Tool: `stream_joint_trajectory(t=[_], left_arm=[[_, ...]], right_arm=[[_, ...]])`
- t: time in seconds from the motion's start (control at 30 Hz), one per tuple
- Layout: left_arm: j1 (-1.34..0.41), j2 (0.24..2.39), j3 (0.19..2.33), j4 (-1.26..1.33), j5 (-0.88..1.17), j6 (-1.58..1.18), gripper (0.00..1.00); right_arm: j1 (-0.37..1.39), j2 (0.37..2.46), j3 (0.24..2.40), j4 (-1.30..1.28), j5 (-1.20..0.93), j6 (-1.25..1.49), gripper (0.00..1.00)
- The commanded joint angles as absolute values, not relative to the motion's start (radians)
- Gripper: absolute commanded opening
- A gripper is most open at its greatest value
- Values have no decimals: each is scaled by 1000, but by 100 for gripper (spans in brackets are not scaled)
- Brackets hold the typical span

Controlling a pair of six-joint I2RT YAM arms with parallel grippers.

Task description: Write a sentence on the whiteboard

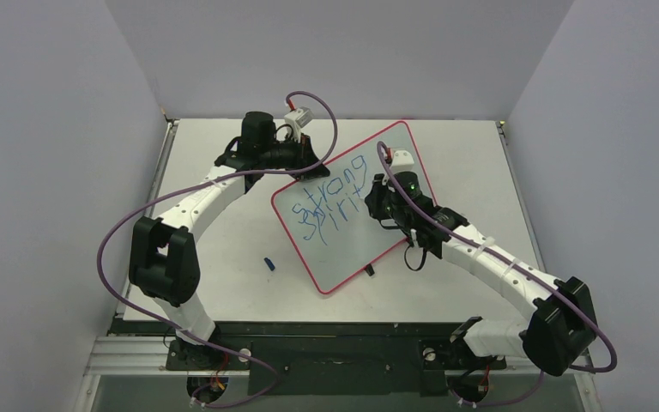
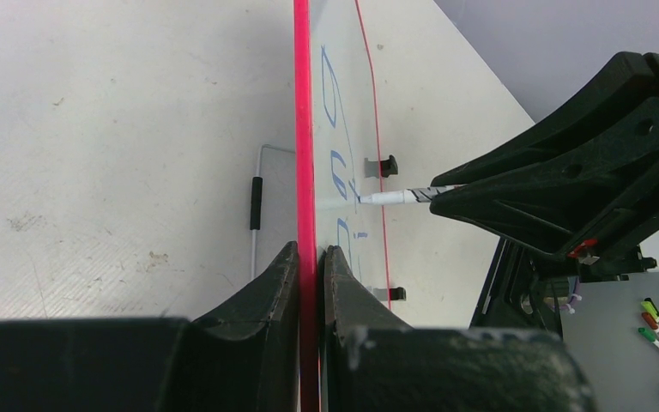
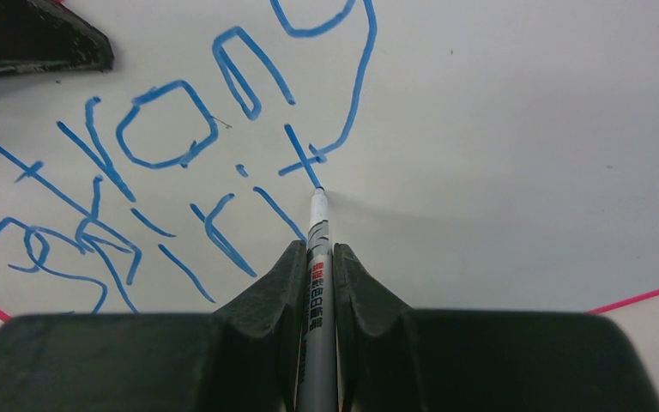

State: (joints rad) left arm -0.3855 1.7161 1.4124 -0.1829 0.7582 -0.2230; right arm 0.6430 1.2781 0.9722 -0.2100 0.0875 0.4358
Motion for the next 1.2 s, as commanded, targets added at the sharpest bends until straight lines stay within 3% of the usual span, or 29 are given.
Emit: stream_joint_trajectory(t=[0.0,0.43,1.17], left_arm=[[-410,1659,1416,-151,787,-131,0],[-410,1652,1415,-152,785,-129,0],[-410,1647,1414,-157,778,-124,0]], right_arm=[[656,1254,921,-207,99,452,0],[658,1225,897,-243,165,435,0],[636,1297,1122,-323,195,368,0]])
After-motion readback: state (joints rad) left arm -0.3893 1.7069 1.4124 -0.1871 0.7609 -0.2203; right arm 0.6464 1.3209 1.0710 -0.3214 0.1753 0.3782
